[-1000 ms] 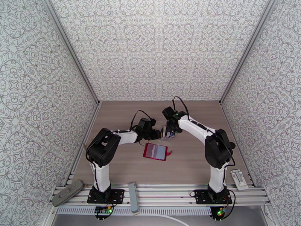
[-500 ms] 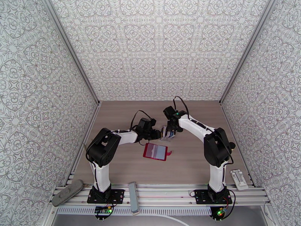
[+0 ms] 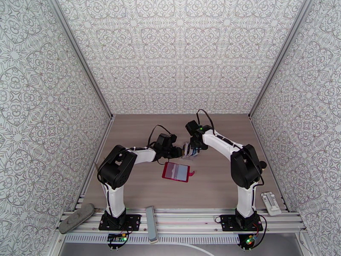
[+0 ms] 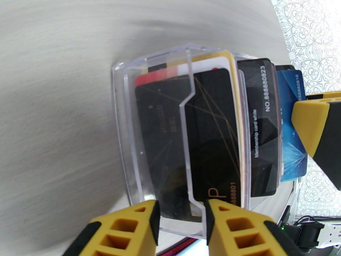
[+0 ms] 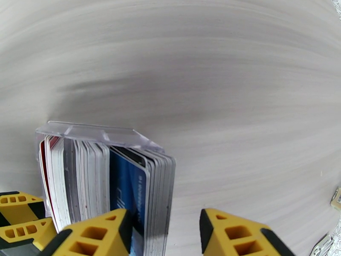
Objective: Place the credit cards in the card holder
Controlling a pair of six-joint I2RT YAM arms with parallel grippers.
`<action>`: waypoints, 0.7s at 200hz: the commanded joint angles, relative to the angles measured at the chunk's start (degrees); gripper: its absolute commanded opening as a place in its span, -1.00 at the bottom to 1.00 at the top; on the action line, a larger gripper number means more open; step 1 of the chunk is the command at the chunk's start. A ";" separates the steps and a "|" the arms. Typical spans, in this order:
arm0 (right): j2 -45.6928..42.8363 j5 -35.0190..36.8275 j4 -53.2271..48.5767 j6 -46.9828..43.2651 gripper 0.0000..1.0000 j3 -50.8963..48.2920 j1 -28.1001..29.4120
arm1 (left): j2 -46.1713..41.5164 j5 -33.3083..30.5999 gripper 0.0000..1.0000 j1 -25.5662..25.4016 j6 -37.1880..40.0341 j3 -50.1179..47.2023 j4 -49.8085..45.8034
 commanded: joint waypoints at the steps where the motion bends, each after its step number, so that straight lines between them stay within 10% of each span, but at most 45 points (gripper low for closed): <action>1: -0.82 2.91 -2.73 -0.85 -0.08 0.14 -1.02 | 2.12 0.27 -0.31 0.20 -1.21 -0.37 -1.36; 140: -2.24 0.69 -3.07 -0.60 -0.40 1.55 -1.11 | 2.40 0.56 -0.30 0.63 -2.10 -0.63 -0.99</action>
